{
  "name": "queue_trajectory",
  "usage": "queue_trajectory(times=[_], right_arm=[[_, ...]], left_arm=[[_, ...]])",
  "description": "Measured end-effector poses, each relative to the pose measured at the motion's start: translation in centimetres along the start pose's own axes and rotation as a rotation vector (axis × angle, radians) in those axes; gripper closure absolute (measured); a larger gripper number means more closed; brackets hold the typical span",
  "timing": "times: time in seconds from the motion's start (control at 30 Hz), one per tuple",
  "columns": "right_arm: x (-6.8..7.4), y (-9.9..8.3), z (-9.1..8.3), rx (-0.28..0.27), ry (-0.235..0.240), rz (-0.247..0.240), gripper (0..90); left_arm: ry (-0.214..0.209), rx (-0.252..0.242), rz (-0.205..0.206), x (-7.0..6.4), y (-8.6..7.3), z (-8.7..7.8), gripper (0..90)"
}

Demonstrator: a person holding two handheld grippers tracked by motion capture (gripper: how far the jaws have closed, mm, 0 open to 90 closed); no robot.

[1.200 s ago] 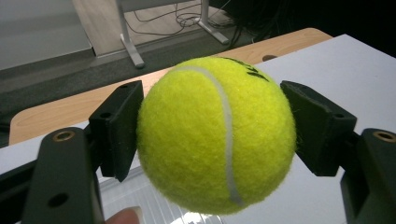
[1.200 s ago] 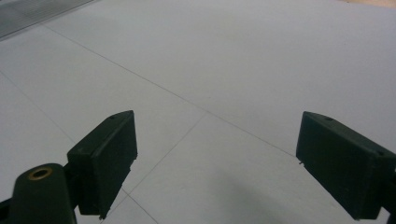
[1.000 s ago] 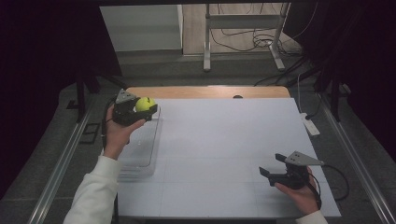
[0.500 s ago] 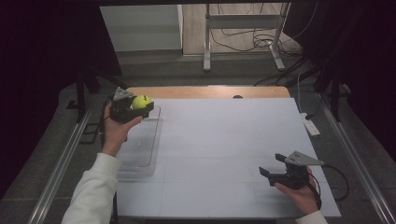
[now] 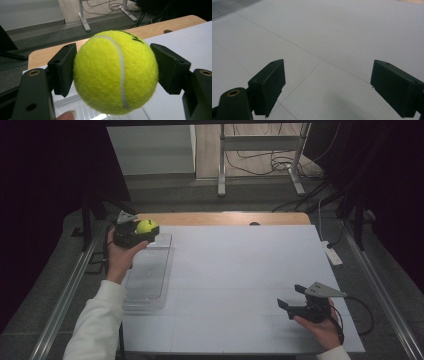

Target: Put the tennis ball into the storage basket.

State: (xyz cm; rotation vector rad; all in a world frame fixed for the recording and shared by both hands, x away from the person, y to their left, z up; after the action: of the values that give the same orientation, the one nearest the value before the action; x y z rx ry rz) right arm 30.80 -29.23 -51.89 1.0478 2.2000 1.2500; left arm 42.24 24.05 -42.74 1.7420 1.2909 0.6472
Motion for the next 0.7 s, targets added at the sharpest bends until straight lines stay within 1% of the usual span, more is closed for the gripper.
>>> queue_trajectory(times=[0.7], right_arm=[[0.0, 0.0, 0.1, 0.000, 0.002, 0.004, 13.0]], left_arm=[[0.058, 0.032, -0.041, 2.6, 0.1, 1.1, 26.4]])
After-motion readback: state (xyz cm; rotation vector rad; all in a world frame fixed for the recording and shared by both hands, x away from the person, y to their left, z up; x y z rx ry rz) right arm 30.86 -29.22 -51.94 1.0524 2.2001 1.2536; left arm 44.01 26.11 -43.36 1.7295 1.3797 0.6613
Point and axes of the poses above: each handheld gripper's, and its own axes: z roughly forward along the jaws, y roughly out of its top, x roughly to its left, the point moved 3 cm from there along z, roughly forward along the jaws, and after that the axes turned 1 degree about -y, right-handed, at the moved point
